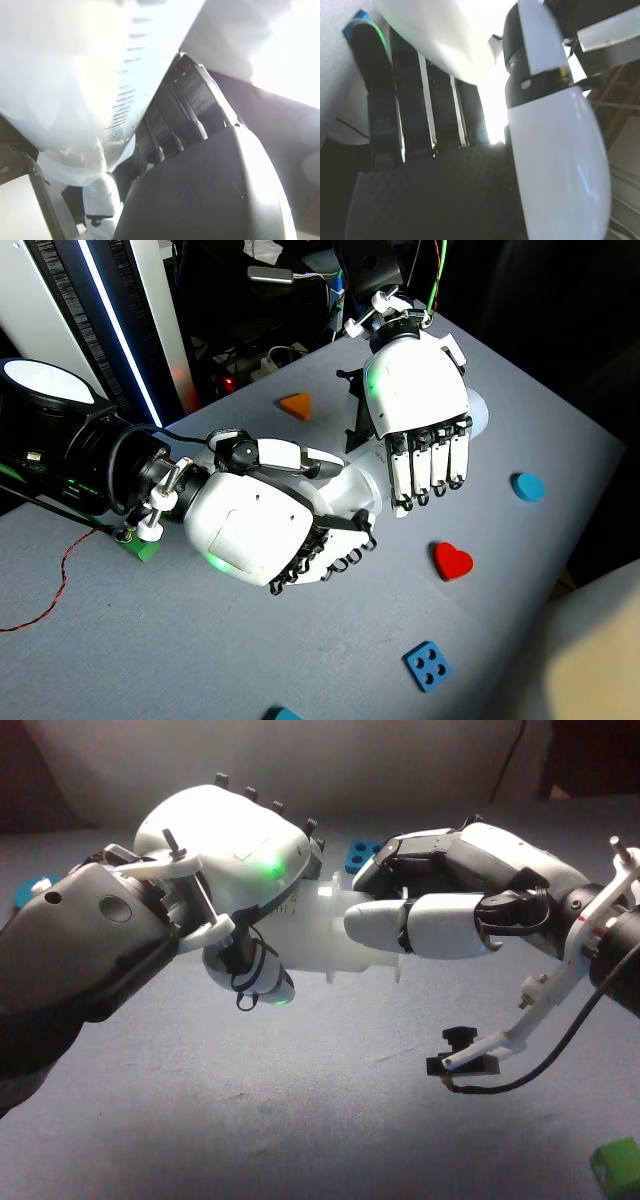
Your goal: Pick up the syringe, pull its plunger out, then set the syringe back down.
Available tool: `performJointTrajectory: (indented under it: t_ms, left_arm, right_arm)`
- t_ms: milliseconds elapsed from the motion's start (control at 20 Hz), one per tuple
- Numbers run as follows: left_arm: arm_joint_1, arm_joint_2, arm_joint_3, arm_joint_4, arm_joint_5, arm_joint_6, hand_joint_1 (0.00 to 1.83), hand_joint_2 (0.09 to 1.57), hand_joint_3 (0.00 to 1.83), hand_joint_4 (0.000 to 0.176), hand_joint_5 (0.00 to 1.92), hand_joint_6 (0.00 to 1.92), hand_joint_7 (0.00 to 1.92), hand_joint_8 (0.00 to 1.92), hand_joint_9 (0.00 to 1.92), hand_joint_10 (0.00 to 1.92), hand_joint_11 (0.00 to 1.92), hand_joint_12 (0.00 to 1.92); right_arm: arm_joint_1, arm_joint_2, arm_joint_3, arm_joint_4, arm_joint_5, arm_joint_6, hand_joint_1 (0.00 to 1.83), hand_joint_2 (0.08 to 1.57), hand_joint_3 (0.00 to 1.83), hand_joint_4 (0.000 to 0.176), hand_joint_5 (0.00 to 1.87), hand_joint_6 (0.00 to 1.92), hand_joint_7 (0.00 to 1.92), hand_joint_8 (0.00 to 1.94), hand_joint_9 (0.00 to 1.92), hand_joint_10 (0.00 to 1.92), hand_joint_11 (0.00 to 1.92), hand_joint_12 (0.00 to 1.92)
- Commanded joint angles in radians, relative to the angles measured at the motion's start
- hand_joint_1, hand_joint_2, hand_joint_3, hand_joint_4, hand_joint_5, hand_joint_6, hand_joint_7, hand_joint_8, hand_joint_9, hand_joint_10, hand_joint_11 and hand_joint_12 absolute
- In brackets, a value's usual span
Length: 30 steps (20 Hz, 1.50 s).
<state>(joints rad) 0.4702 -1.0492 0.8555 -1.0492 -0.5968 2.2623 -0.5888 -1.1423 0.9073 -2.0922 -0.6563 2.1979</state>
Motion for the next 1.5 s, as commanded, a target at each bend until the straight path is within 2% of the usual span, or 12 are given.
performJointTrajectory:
  t_ms: [0,200,400,600,950,1200,1300,1400,1450]
  left_arm:
    - [-0.023,0.008,0.005,0.072,-0.121,-0.002,1.50,1.10,0.00,0.000,0.93,0.74,0.98,1.00,0.97,1.04,0.81,1.53]
    - [-0.028,0.008,0.010,0.072,-0.120,-0.002,1.50,1.09,0.00,0.000,0.97,0.68,1.00,1.00,0.99,1.03,0.79,1.53]
    - [-0.031,0.009,0.013,0.072,-0.117,-0.002,1.50,1.09,0.00,0.000,0.97,0.66,1.00,0.98,0.97,1.03,0.86,1.51]
    - [-0.030,0.009,0.013,0.072,-0.115,-0.002,1.50,1.09,0.00,0.000,0.95,0.69,1.00,0.98,0.98,1.03,0.84,1.52]
    - [-0.019,0.008,0.014,0.072,-0.103,0.008,1.50,1.09,0.00,0.000,0.94,0.68,1.01,0.95,0.98,1.04,0.83,1.53]
    - [-0.018,0.008,0.014,0.072,-0.090,0.035,1.49,1.11,0.00,0.000,0.88,0.84,1.02,0.92,0.94,1.11,0.78,1.57]
    - [-0.018,0.008,0.015,0.072,-0.090,0.037,1.50,1.09,0.00,0.000,0.89,0.83,1.07,0.84,1.01,1.02,0.82,1.52]
    - [-0.020,0.008,0.016,0.072,-0.090,0.041,1.50,1.08,0.00,0.000,0.90,0.83,1.07,0.84,1.02,1.00,0.82,1.52]
    - [-0.021,0.008,0.017,0.072,-0.090,0.047,1.50,1.10,0.00,0.000,0.91,0.80,1.02,0.92,0.99,1.03,0.81,1.55]
  right_arm:
    - [0.005,-0.003,-0.003,-0.018,-0.046,0.003,1.34,1.23,0.00,0.000,0.58,1.30,0.83,1.24,0.78,1.49,0.75,1.40]
    - [0.003,0.005,-0.010,-0.018,-0.059,-0.003,1.36,1.18,0.00,0.000,0.69,1.15,0.91,1.12,0.87,1.39,0.86,1.39]
    - [-0.001,0.029,-0.030,-0.018,-0.075,-0.005,1.36,1.18,0.00,0.000,0.70,1.16,0.91,1.13,0.87,1.39,0.85,1.38]
    - [-0.002,0.058,-0.049,-0.018,-0.087,-0.013,1.35,1.19,0.00,0.000,0.65,1.23,0.88,1.16,0.84,1.42,0.81,1.41]
    - [-0.010,0.098,-0.058,-0.018,-0.094,-0.020,1.36,1.18,0.00,0.000,0.68,1.19,0.90,1.13,0.86,1.40,0.84,1.41]
    - [-0.011,0.124,-0.063,-0.018,-0.100,-0.025,1.35,1.19,0.00,0.000,0.64,1.27,0.87,1.12,0.85,1.43,0.79,1.40]
    - [-0.011,0.133,-0.065,-0.018,-0.100,-0.028,1.35,1.21,0.00,0.000,0.61,1.32,0.85,1.15,0.82,1.47,0.72,1.41]
    - [-0.015,0.145,-0.069,-0.018,-0.101,-0.038,1.36,1.19,0.00,0.000,0.65,1.27,0.88,1.10,0.87,1.40,0.80,1.42]
    - [-0.018,0.151,-0.071,-0.018,-0.101,-0.038,1.36,1.18,0.00,0.000,0.68,1.21,0.90,1.10,0.91,1.36,0.88,1.40]
